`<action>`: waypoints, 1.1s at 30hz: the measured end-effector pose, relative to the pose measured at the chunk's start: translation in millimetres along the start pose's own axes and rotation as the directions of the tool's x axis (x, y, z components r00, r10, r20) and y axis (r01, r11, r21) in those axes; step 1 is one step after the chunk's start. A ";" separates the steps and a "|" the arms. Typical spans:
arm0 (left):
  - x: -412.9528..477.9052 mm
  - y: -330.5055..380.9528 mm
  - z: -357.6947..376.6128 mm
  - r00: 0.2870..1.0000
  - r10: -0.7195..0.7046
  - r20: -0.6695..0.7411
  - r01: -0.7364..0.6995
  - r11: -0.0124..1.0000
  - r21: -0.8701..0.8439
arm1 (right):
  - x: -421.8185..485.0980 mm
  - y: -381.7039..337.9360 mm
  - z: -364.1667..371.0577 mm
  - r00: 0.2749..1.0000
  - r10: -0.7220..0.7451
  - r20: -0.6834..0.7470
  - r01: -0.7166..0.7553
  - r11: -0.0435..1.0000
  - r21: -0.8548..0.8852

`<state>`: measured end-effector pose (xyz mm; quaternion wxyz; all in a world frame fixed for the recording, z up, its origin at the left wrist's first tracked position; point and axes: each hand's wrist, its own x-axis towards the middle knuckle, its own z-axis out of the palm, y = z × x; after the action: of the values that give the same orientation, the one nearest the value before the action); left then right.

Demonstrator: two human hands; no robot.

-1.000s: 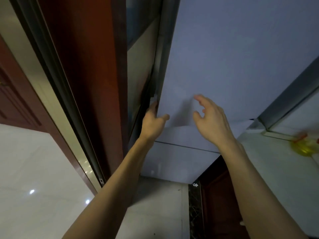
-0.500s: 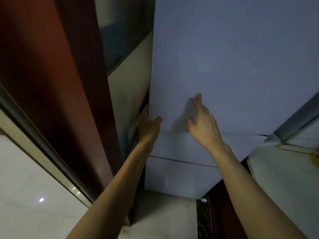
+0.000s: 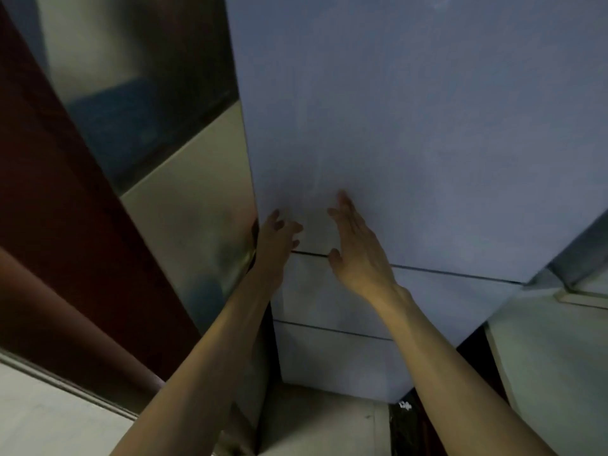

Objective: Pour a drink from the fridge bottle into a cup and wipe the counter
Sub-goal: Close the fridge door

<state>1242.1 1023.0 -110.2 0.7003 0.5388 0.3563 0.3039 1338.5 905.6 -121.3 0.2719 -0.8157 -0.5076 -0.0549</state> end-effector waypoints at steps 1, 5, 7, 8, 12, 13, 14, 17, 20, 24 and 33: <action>-0.1 -1.6 1.3 1.000 0.001 0.005 -0.001 1.000 0.012 | -1.7 4.7 -1.7 1.000 -0.013 0.025 0.012 1.000 0.011; -1.9 -3.9 11.6 1.000 0.010 -0.001 -0.010 0.991 0.133 | -17.0 18.8 -23.0 0.989 0.119 0.092 -0.130 0.983 0.133; -3.9 -2.5 24.2 0.998 0.039 0.042 -0.047 0.978 0.203 | -27.2 32.4 -34.8 0.967 0.215 0.134 -0.228 0.969 0.090; -6.0 -1.3 31.6 0.995 0.053 0.086 -0.073 0.967 0.243 | -33.0 39.1 -41.0 0.957 0.254 0.138 -0.264 0.963 0.057; -14.5 1.1 66.1 0.936 0.094 0.339 -0.228 0.895 0.383 | -68.5 63.1 -65.4 0.907 0.411 0.096 -0.409 0.912 -0.039; -17.9 1.2 76.1 0.905 0.100 0.414 -0.285 0.864 0.416 | -81.1 67.5 -71.0 0.887 0.453 0.092 -0.449 0.891 -0.063; -21.8 0.3 86.2 0.869 0.094 0.486 -0.340 0.827 0.447 | -94.8 71.5 -76.3 0.861 0.500 0.092 -0.493 0.866 -0.088; -40.4 -8.0 113.8 0.714 0.060 0.697 -0.534 0.691 0.488 | -141.7 79.6 -93.2 0.772 0.632 0.073 -0.623 0.774 -0.110; -67.9 -24.3 131.2 0.506 -0.016 0.863 -0.737 0.511 0.441 | -194.3 78.4 -108.4 0.690 0.723 0.033 -0.718 0.689 -0.103; -104.5 -57.9 140.2 0.238 -0.229 0.944 -0.884 0.352 0.308 | -270.5 58.2 -116.1 0.572 0.820 -0.011 -0.815 0.566 -0.124; -217.7 -112.3 137.8 -0.177 -0.451 0.875 -0.946 0.322 -0.025 | -424.8 -28.8 -126.7 0.217 0.972 -0.086 -0.970 0.206 -0.127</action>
<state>1238.5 746.3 -159.2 0.1759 0.8890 -0.3616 -0.2193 1134.0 512.9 -158.2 0.1799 -0.9720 0.1187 0.0936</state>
